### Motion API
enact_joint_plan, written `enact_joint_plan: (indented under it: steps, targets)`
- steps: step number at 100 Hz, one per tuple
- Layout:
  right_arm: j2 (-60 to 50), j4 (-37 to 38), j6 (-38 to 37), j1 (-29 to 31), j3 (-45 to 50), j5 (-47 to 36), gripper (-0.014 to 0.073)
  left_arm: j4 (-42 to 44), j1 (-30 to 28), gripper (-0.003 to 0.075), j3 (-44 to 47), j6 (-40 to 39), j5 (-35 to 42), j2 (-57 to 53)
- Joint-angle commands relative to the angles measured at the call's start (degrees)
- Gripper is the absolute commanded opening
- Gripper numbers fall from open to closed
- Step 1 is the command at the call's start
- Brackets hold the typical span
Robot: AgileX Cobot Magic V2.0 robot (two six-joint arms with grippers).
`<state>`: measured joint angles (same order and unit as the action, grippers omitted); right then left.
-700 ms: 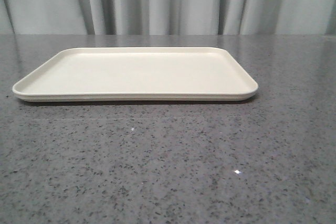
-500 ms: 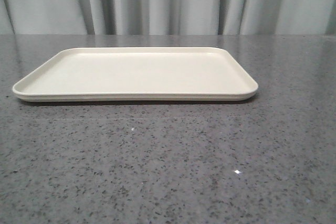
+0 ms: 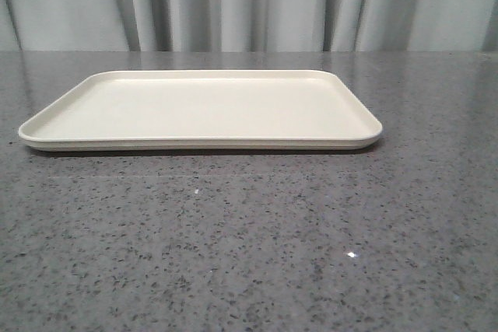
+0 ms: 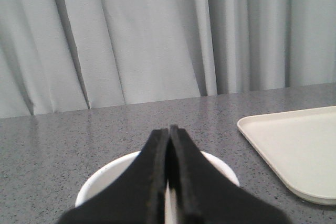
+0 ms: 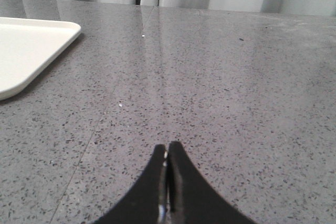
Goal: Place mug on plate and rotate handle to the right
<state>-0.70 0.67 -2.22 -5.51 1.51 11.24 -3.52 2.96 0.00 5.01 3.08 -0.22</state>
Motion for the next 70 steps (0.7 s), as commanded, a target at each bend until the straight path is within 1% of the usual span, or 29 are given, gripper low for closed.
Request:
enact_joint_plan:
  steps: [1, 70]
  targets:
    - [-1.09, 0.46, 0.24, -0.03, 0.06, -4.51, -0.0066, -0.22, -0.09, -0.002, 0.57, 0.14, 4.24, -1.72]
    - [-1.09, 0.46, 0.24, -0.03, 0.06, -4.75, -0.0066, -0.22, -0.09, -0.002, 0.57, 0.14, 5.1, -1.72]
